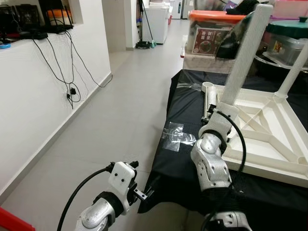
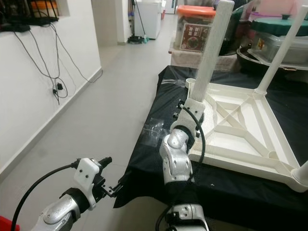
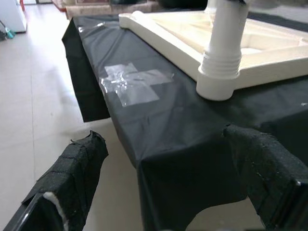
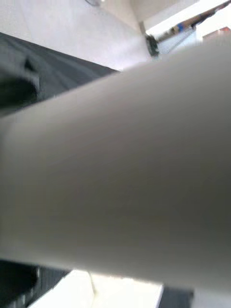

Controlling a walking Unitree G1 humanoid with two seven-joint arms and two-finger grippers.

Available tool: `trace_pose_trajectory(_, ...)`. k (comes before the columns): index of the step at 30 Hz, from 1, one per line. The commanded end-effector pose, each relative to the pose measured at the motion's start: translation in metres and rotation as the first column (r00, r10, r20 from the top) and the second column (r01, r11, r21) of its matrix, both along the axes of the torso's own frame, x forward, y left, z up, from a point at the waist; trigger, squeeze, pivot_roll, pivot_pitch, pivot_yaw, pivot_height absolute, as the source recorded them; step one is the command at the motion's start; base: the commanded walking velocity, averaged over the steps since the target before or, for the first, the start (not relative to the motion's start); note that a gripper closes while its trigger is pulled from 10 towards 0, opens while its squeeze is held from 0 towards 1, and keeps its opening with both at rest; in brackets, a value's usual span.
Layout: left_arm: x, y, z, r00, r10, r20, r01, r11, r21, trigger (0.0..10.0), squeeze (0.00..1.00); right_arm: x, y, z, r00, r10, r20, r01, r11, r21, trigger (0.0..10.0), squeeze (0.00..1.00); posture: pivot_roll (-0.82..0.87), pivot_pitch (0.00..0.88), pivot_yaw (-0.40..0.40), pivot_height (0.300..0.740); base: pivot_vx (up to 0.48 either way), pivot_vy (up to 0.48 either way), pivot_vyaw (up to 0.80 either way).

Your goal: Building children table

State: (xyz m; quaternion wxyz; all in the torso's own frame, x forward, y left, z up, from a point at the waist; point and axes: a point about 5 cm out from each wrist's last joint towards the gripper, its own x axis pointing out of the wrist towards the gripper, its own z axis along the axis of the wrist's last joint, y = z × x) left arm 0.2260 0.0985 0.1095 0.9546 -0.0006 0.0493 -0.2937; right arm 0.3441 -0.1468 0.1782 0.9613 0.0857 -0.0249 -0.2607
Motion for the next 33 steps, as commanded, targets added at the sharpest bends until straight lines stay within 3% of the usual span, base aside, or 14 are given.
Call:
trace_pose_trajectory(1, -0.001, 0.001, -0.002, 1.000, 0.003, -0.014, -0.003, 1.000, 0.007, 10.0, 0.00, -0.002, -0.004, -0.009, 0.999, -0.007, -0.031, 0.008, 0.999, 0.036, 10.0, 0.93, 0.09, 0.021, 0.003, 0.740, 0.000, 0.000, 0.00)
trace_pose_trajectory(2, -0.001, 0.001, -0.002, 1.000, 0.003, -0.015, -0.003, 1.000, 0.007, 10.0, 0.00, -0.003, -0.005, -0.009, 1.000, 0.007, -0.018, -0.007, 1.000, 0.021, 10.0, 1.00, 0.09, 0.018, 0.003, 0.740, 0.000, 0.000, 0.00)
trace_pose_trajectory(8, -0.001, 0.001, -0.003, 1.000, 0.003, -0.018, -0.003, 1.000, 0.006, 10.0, 0.00, 0.000, -0.011, -0.003, 0.998, 0.048, 0.036, -0.047, 0.999, -0.026, 10.0, 1.00, 0.09, 0.011, 0.004, 0.740, 0.000, 0.000, 0.00)
trace_pose_trajectory(9, -0.001, 0.001, -0.004, 1.000, 0.003, -0.019, -0.003, 1.000, 0.005, 10.0, 0.00, 0.003, -0.017, 0.002, 0.992, 0.096, 0.079, -0.091, 0.994, -0.057, 10.0, 0.00, 0.08, 0.007, 0.005, 0.740, 0.000, 0.000, 0.00)
trace_pose_trajectory(12, -0.001, 0.000, -0.004, 1.000, 0.003, -0.018, -0.003, 1.000, 0.005, 10.0, 0.00, 0.006, -0.025, 0.006, 0.980, 0.165, 0.110, -0.157, 0.985, -0.075, 10.0, 0.00, 0.08, 0.006, 0.002, 0.740, 0.000, 0.000, 0.00)
trace_pose_trajectory(13, -0.001, 0.000, -0.004, 1.000, 0.003, -0.018, -0.003, 1.000, 0.004, 10.0, 0.00, 0.008, -0.033, 0.009, 0.955, 0.259, 0.146, -0.250, 0.965, -0.079, 10.0, 0.00, 0.08, 0.004, 0.001, 0.740, 0.000, 0.000, 0.00)
trace_pose_trajectory(15, -0.001, 0.000, -0.004, 1.000, 0.003, -0.018, -0.003, 1.000, 0.004, 10.0, 0.00, 0.008, -0.033, 0.009, 0.955, 0.259, 0.146, -0.250, 0.965, -0.079, 10.0, 0.00, 0.08, 0.004, 0.001, 0.740, 0.000, 0.000, 0.00)
trace_pose_trajectory(25, 0.000, 0.000, -0.004, 1.000, 0.001, -0.013, -0.001, 1.000, 0.003, 10.0, 0.00, 0.015, -0.076, 0.031, 0.864, 0.464, 0.194, -0.436, 0.884, -0.170, 10.0, 0.00, 0.08, 0.000, 0.001, 0.740, 0.000, 0.000, 0.00)
trace_pose_trajectory(26, 0.000, 0.000, -0.004, 1.000, 0.000, -0.012, 0.000, 1.000, 0.003, 10.0, 0.00, 0.017, -0.081, 0.035, 0.813, 0.544, 0.207, -0.523, 0.839, -0.149, 10.0, 0.00, 0.08, 0.000, 0.003, 0.740, 0.000, 0.000, 0.00)
trace_pose_trajectory(27, 0.000, 0.000, -0.004, 1.000, 0.000, -0.012, 0.000, 1.000, 0.003, 10.0, 0.00, 0.017, -0.081, 0.035, 0.813, 0.544, 0.207, -0.523, 0.839, -0.149, 10.0, 0.00, 0.08, 0.000, 0.003, 0.740, 0.000, 0.000, 0.00)
trace_pose_trajectory(28, 0.000, -0.001, -0.004, 1.000, -0.001, -0.012, 0.001, 1.000, 0.003, 10.0, 0.00, 0.019, -0.078, 0.037, 0.738, 0.646, 0.195, -0.628, 0.763, -0.155, 10.0, 0.00, 0.08, 0.000, 0.000, 0.740, 0.000, 0.000, 0.00)
trace_pose_trajectory(31, 0.000, -0.001, -0.004, 1.000, -0.001, -0.012, 0.001, 1.000, 0.003, 10.0, 0.00, 0.019, -0.078, 0.037, 0.738, 0.646, 0.195, -0.628, 0.763, -0.155, 10.0, 0.00, 0.08, 0.000, 0.000, 0.740, 0.000, 0.000, 0.00)
trace_pose_trajectory(32, 0.001, -0.001, -0.004, 1.000, -0.002, -0.011, 0.002, 1.000, 0.003, 10.0, 0.00, 0.020, -0.072, 0.039, 0.646, 0.743, 0.176, -0.725, 0.669, -0.164, 10.0, 0.00, 0.09, 0.000, -0.001, 0.740, 0.000, 0.000, 0.00)
trace_pose_trajectory(33, 0.001, -0.001, -0.004, 1.000, -0.002, -0.011, 0.002, 1.000, 0.003, 10.0, 0.00, 0.020, -0.072, 0.039, 0.646, 0.743, 0.176, -0.725, 0.669, -0.164, 10.0, 0.00, 0.09, 0.000, -0.001, 0.740, 0.000, 0.000, 0.00)
